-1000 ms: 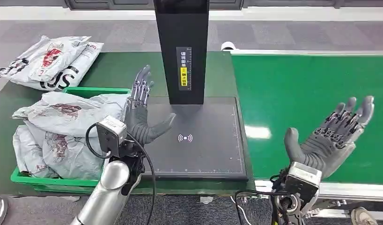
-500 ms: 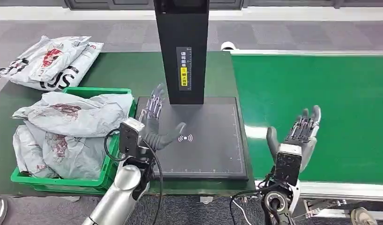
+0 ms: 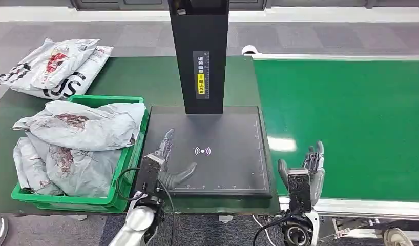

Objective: Moved the parcel from conveyor to table for the left to box.

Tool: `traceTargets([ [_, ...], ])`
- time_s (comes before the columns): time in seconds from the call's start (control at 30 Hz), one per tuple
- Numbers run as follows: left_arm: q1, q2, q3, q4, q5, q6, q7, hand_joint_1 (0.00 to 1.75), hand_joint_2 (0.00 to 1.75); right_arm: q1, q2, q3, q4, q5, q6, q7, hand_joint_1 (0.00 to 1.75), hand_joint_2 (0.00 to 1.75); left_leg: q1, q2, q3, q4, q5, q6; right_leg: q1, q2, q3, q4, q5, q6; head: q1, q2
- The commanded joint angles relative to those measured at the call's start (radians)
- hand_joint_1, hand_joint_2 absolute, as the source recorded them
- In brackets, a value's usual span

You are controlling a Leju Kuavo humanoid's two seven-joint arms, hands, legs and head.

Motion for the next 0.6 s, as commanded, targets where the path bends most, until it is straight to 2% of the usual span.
traceTargets([
  [0.03,0.054,-0.005,0.117,-0.035,-0.023,-0.009,0.020,0.00,1.75,-0.021,-0.028,0.015,0.090,0.007,0.020,0.009,0.00,1.75,0.000,0.002,0.003,-0.001,-0.001,0.000,0.000,0.001,0.002,-0.002,0.000,0.000,0.000,0.000],
  [0.6,0.105,-0.023,0.135,-0.136,-0.054,-0.023,0.057,0.00,1.75,-0.005,-0.030,0.025,0.078,0.020,0.024,0.022,0.00,1.75,0.000,0.001,0.004,-0.002,-0.001,0.000,0.000,0.000,0.004,-0.002,0.000,0.000,0.000,0.000],
])
